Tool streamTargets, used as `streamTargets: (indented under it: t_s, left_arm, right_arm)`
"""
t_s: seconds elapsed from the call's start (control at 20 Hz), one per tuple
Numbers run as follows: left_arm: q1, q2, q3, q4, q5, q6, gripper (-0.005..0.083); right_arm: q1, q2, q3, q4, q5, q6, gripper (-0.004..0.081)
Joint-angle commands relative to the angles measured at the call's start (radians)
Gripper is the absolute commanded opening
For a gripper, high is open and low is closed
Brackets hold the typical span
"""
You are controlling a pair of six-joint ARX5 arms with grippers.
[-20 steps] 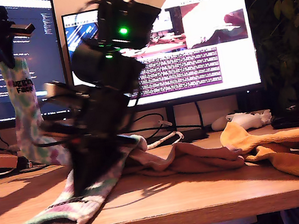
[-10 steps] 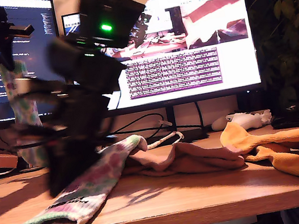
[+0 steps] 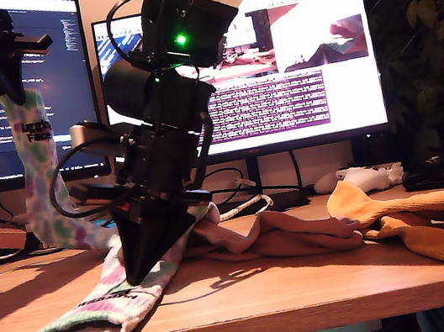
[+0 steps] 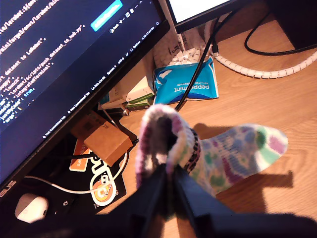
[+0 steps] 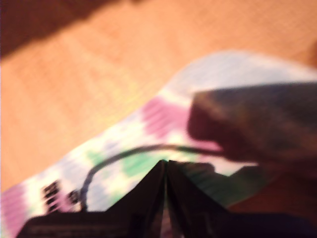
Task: Pair up the socks based on colour and pattern, by placing them on top of one another
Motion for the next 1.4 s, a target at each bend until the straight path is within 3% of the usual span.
streamTargets:
  t_s: [0.0, 0.55, 0.8, 1.1, 1.35]
  left_arm:
    - [0.002, -0.011, 0.008, 0.005, 0.003, 0.0, -0.002]
    - [0.002, -0.011, 0.008, 0.003, 0.039, -0.01, -0.002]
    - [0.002, -0.011, 0.008, 0.003, 0.053, -0.01, -0.002]
    - [0.002, -0.011, 0.008, 0.004, 0.054, -0.01, -0.002]
    - [0.002, -0.011, 0.008, 0.0, 0.054, -0.01, -0.002]
  right_arm:
    - [0.002, 0.076, 0.01, 0.014, 0.002, -0.002, -0.0013]
    - [0.043, 0.137, 0.01, 0.166, -0.006, -0.029, -0.0013]
    - [0.04, 0.091, 0.014, 0.164, 0.014, -0.027, -0.0013]
    - [0.015, -0.047, 0.014, 0.077, 0.028, -0.026, -0.0013]
    - [0.015, -0.083, 0.013, 0.028, 0.028, -0.023, -0.0013]
